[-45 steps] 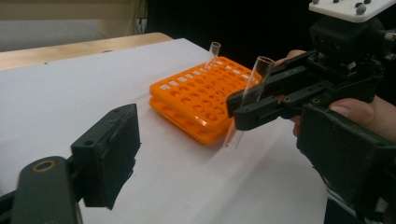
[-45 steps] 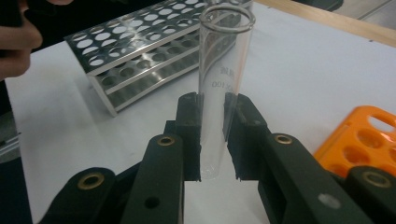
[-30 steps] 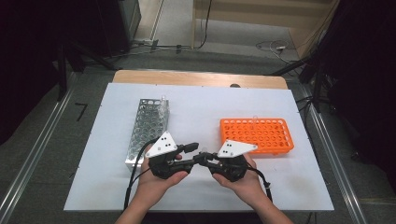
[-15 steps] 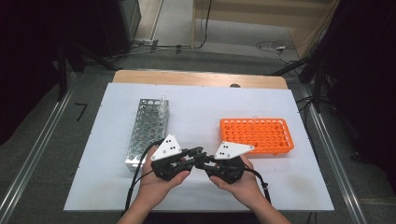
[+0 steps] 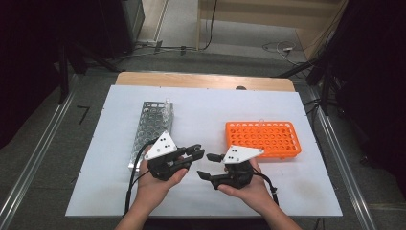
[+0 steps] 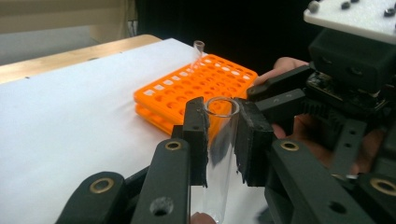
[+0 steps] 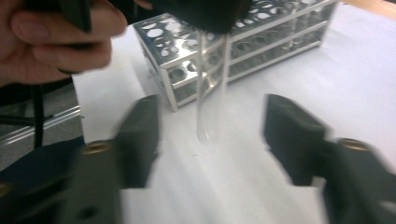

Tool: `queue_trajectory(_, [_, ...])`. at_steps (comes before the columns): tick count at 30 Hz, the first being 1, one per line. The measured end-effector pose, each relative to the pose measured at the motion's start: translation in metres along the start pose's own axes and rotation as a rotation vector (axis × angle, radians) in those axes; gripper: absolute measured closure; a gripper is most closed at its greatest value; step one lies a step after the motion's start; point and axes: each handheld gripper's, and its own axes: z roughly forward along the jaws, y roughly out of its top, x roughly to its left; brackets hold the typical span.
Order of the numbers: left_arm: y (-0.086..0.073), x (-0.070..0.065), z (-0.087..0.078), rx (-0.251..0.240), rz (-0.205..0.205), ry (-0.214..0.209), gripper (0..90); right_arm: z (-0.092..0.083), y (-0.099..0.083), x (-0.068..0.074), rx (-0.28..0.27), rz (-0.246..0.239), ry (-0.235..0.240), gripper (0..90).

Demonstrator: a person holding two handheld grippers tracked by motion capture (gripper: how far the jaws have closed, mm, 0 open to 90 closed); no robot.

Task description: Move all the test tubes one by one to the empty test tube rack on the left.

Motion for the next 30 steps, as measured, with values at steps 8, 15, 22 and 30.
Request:
queue_trajectory(8, [0.012, 0.024, -0.019, -0.023, -0.004, 0.077, 75.7, -0.027, -0.01, -0.016, -0.034, 0.033, -0.01, 0.0])
queue_trajectory(15, [0.021, 0.055, -0.036, -0.055, -0.028, 0.166, 75.7, -0.056, -0.028, -0.033, -0.051, 0.074, -0.074, 0.0])
queue_trajectory(22, [0.031, 0.08, -0.041, -0.075, -0.031, 0.237, 75.7, -0.072, -0.05, -0.044, -0.026, 0.101, -0.115, 0.0])
queue_trajectory(30, [0.033, 0.106, -0.033, -0.091, -0.064, 0.292, 75.7, -0.087, -0.064, -0.054, -0.026, 0.135, -0.155, 0.0])
